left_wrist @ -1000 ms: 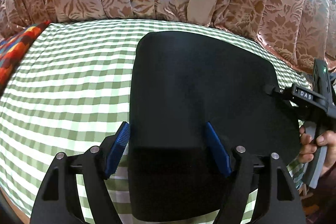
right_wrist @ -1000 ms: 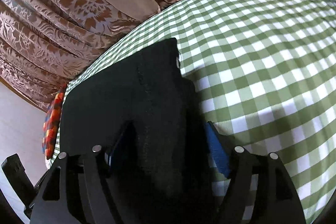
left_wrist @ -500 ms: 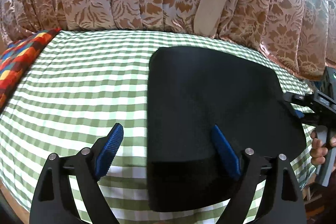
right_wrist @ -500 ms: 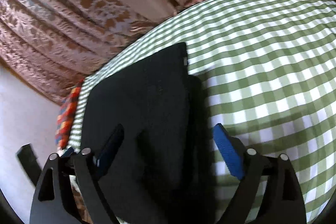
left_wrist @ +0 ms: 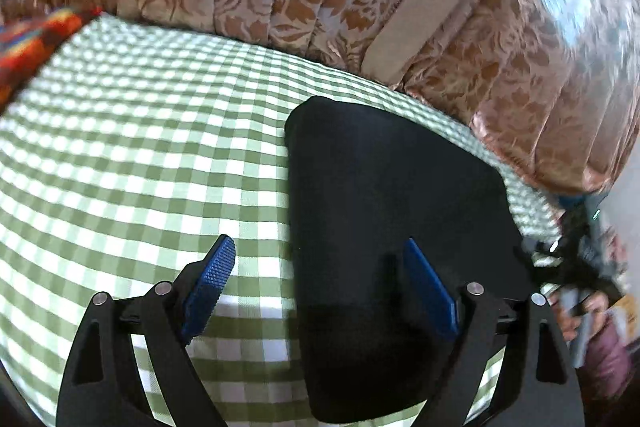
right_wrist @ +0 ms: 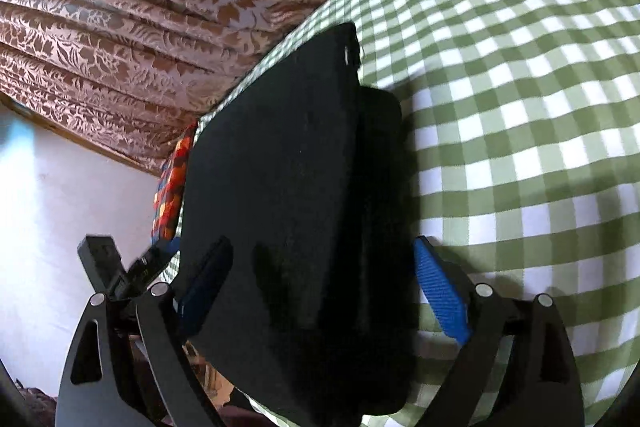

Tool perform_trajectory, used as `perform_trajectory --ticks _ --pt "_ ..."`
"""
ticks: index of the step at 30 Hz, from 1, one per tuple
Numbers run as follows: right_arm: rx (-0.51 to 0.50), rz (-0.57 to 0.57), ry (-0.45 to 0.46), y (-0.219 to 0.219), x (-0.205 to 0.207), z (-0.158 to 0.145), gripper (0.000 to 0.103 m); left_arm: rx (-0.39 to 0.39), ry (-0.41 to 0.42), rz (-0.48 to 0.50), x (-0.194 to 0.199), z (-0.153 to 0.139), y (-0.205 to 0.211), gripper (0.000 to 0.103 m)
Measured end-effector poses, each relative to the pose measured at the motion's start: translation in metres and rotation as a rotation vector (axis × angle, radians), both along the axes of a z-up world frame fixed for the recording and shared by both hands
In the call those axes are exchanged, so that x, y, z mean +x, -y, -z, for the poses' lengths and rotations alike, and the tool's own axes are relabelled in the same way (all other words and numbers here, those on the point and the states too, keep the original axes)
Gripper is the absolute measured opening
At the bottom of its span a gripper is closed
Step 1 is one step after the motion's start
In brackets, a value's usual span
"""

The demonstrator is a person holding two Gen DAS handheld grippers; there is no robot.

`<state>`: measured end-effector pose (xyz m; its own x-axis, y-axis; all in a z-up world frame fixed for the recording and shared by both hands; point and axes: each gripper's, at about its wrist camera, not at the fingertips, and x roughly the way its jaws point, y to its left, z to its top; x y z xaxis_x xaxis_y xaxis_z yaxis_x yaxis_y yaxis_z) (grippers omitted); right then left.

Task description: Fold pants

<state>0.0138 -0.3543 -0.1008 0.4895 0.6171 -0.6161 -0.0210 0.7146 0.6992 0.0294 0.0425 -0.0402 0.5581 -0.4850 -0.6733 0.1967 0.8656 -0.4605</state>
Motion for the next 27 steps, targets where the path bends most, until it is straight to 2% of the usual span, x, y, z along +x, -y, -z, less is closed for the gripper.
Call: perform_trajectory --ticks 3,7,9,10,12,15,17,18,19,22,27 --pt "0.035 -0.015 0.005 0.006 -0.003 0.002 0.090 -0.133 -0.049 0.031 0.011 0.008 -0.013 0.085" --pt "0.083 -0.043 0.013 0.011 -0.009 0.008 0.090 -0.231 -0.076 0.073 0.021 0.016 -0.018 0.085" --pt "0.068 -0.052 0.016 0.009 -0.009 0.008 0.088 -0.276 -0.097 0.095 0.026 0.021 -0.017 0.085" --pt "0.057 -0.048 0.013 0.008 -0.008 0.009 0.086 -0.298 -0.114 0.114 0.029 0.025 -0.015 0.085" --pt "0.044 -0.063 0.020 0.005 -0.005 0.012 0.068 -0.322 -0.143 0.127 0.034 0.030 -0.010 0.085" --pt "0.033 -0.083 0.045 -0.001 -0.002 0.013 0.058 -0.323 -0.195 0.169 0.044 0.042 0.008 0.085" --pt "0.036 -0.089 0.051 -0.001 -0.002 0.013 0.053 -0.323 -0.211 0.217 0.049 0.046 0.020 0.069" --pt "0.034 -0.092 0.057 -0.002 -0.003 0.011 0.047 -0.305 -0.198 0.223 0.048 0.045 0.024 0.066" --pt "0.018 -0.099 0.067 -0.003 -0.004 0.007 0.043 -0.287 -0.170 0.238 0.046 0.041 0.030 0.054" --pt "-0.032 -0.122 0.108 -0.011 -0.004 -0.013 0.040 -0.307 -0.110 0.234 0.042 0.028 0.027 0.041" --pt "-0.072 -0.131 0.195 -0.013 0.019 -0.048 0.039 -0.311 0.015 0.258 0.044 -0.010 0.026 0.037"
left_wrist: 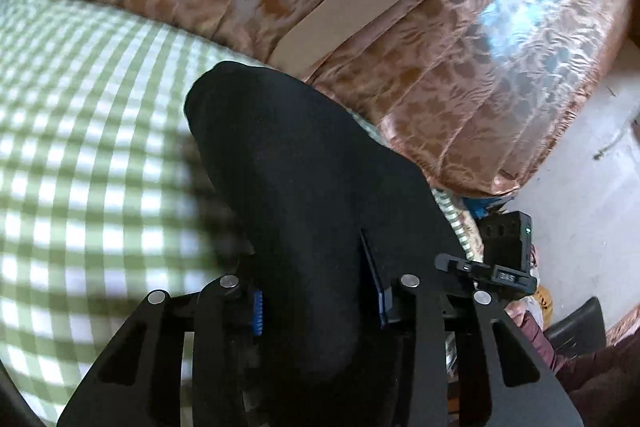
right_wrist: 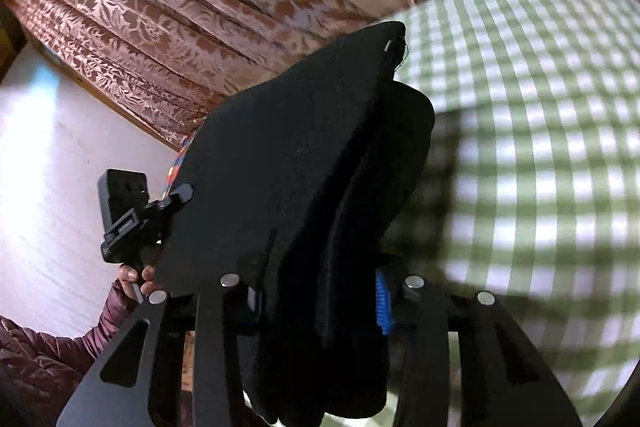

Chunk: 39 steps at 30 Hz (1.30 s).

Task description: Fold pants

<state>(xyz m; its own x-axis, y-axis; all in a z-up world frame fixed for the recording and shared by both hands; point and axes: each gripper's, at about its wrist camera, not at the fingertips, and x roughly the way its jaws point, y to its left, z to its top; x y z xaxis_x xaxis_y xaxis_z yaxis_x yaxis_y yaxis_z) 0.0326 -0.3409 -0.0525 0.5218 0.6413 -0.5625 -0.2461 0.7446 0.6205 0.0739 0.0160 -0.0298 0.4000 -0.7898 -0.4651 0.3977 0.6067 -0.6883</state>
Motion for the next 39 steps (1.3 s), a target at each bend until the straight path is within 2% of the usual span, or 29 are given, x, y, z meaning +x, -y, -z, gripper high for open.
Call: perform_trajectory --ticks 3,6,9,14,17,18,21,23,25,27,29,31,33,35,38,39 --pt "-0.026 0.002 0.041 0.000 0.032 -0.015 0.039 0.003 0.070 -0.015 0.024 -0.023 0.000 0.037" --pt "-0.062 0.012 0.054 0.001 0.075 -0.020 0.039 0.038 0.090 -0.034 0.058 -0.029 0.006 0.038" --pt "-0.091 0.015 0.041 0.002 0.111 -0.014 0.040 0.079 0.080 -0.059 0.101 -0.023 0.010 0.039" --pt "-0.145 0.026 -0.027 0.003 0.163 0.020 0.042 0.162 0.003 -0.097 0.152 0.005 0.011 0.041" --pt "-0.141 0.052 -0.076 0.011 0.174 0.050 0.053 0.233 -0.048 -0.102 0.168 0.034 0.015 0.044" --pt "-0.134 0.055 -0.074 0.014 0.172 0.059 0.060 0.232 -0.065 -0.105 0.170 0.045 0.011 0.048" --pt "-0.093 0.070 -0.074 0.019 0.170 0.068 0.063 0.205 -0.075 -0.125 0.165 0.063 0.005 0.057" --pt "-0.127 0.086 -0.077 0.015 0.170 0.064 0.066 0.214 -0.080 -0.154 0.164 0.063 0.004 0.062" --pt "-0.180 0.113 -0.070 0.011 0.168 0.055 0.080 0.242 -0.081 -0.182 0.161 0.056 0.005 0.066" --pt "-0.215 0.143 -0.060 0.008 0.166 0.046 0.086 0.302 -0.057 -0.234 0.155 0.044 0.008 0.068" --pt "-0.270 0.176 -0.034 0.006 0.159 0.036 0.086 0.334 -0.035 -0.273 0.146 0.033 0.009 0.069" --pt "-0.359 0.230 0.013 -0.001 0.152 0.022 0.086 0.370 0.007 -0.323 0.136 0.022 0.010 0.077" --pt "-0.433 0.281 0.099 -0.009 0.137 0.007 0.085 0.407 0.030 -0.360 0.127 0.013 0.012 0.077" --pt "-0.455 0.267 0.149 -0.021 0.123 -0.004 0.080 0.453 0.069 -0.398 0.113 0.003 0.016 0.077" --pt "-0.494 0.253 0.167 -0.035 0.112 -0.004 0.063 0.520 0.113 -0.424 0.095 -0.002 0.024 0.078" --pt "-0.504 0.242 0.158 -0.039 0.112 0.000 0.053 0.537 0.119 -0.421 0.091 -0.001 0.026 0.078"
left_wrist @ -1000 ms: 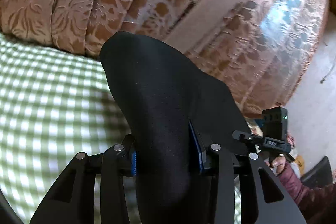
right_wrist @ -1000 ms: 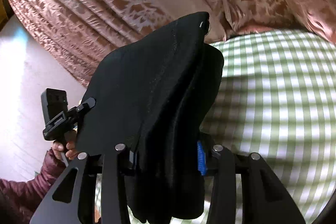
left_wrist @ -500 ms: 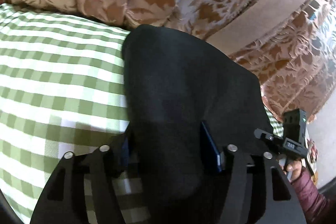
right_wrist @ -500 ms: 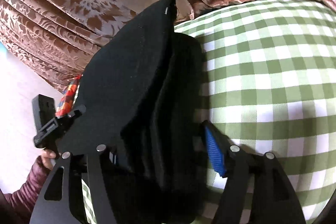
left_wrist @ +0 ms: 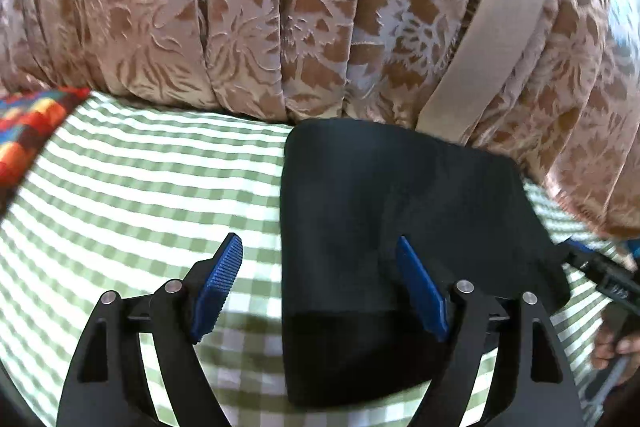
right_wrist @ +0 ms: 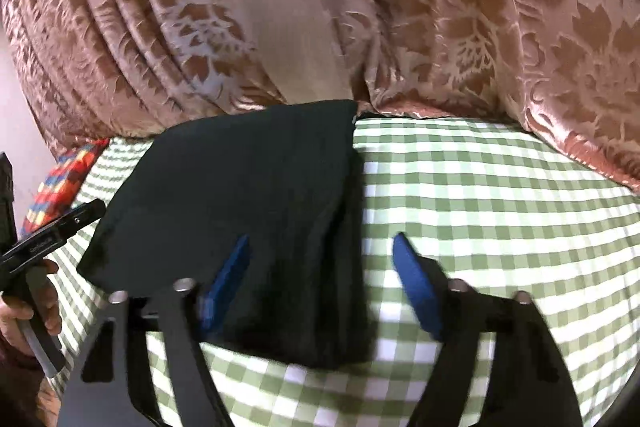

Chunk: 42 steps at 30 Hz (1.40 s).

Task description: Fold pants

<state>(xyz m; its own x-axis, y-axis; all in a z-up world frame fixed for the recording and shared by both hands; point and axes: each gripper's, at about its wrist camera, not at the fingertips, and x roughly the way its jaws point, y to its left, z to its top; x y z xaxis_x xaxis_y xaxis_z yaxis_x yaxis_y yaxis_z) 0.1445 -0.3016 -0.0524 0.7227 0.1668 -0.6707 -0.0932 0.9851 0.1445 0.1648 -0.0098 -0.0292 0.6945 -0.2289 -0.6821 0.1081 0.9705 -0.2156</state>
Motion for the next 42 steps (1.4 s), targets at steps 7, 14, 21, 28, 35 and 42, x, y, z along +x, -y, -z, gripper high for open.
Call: perform_trajectory --ticks 7,14,21,28,35,42 --pt "0.004 0.032 -0.114 0.007 0.006 0.020 0.047 0.053 0.016 0.011 -0.023 0.003 0.013 0.078" --pt "-0.036 0.089 -0.032 -0.005 -0.019 -0.002 0.069 0.070 0.072 0.006 -0.054 -0.019 0.021 0.087" --pt "-0.080 0.162 0.064 -0.029 -0.060 -0.017 0.101 0.068 0.101 -0.007 -0.085 -0.031 0.023 0.090" --pt "-0.065 0.228 0.102 -0.052 -0.100 -0.022 0.101 0.119 0.122 -0.044 -0.122 -0.037 0.026 0.099" --pt "-0.134 0.201 0.106 -0.074 -0.130 -0.016 0.101 0.112 0.118 -0.098 -0.158 -0.038 0.019 0.099" --pt "-0.213 0.180 0.117 -0.094 -0.156 -0.015 0.101 0.137 0.131 -0.139 -0.172 -0.041 0.013 0.099"
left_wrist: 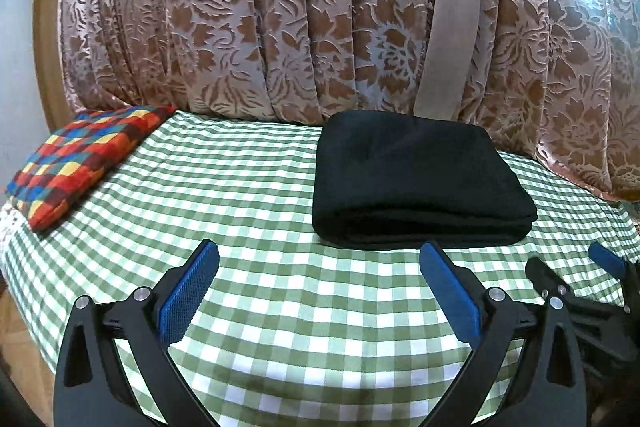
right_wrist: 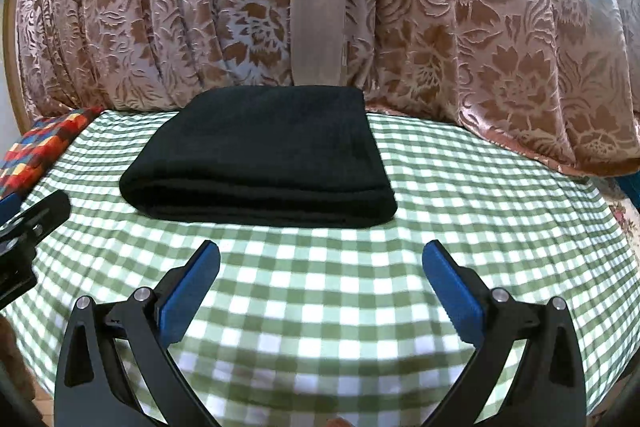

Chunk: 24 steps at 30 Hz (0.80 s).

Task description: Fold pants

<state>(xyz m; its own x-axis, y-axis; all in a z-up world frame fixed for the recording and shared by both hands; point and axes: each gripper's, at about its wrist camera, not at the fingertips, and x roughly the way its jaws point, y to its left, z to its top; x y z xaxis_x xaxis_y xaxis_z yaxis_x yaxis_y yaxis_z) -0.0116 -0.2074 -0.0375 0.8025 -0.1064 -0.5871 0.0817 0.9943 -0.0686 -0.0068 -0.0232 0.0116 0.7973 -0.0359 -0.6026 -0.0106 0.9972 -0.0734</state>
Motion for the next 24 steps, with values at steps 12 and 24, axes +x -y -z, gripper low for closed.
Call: perform_trajectory --ticks 12,24 --pt "0.003 0.009 0.010 0.0007 -0.0065 -0.0056 0.101 0.016 0.009 0.003 -0.0054 -0.0007 0.0024 0.099" --pt "0.016 0.003 0.002 0.0042 -0.0050 -0.0035 0.101 0.021 0.010 0.021 -0.0051 -0.0005 0.0075 0.099"
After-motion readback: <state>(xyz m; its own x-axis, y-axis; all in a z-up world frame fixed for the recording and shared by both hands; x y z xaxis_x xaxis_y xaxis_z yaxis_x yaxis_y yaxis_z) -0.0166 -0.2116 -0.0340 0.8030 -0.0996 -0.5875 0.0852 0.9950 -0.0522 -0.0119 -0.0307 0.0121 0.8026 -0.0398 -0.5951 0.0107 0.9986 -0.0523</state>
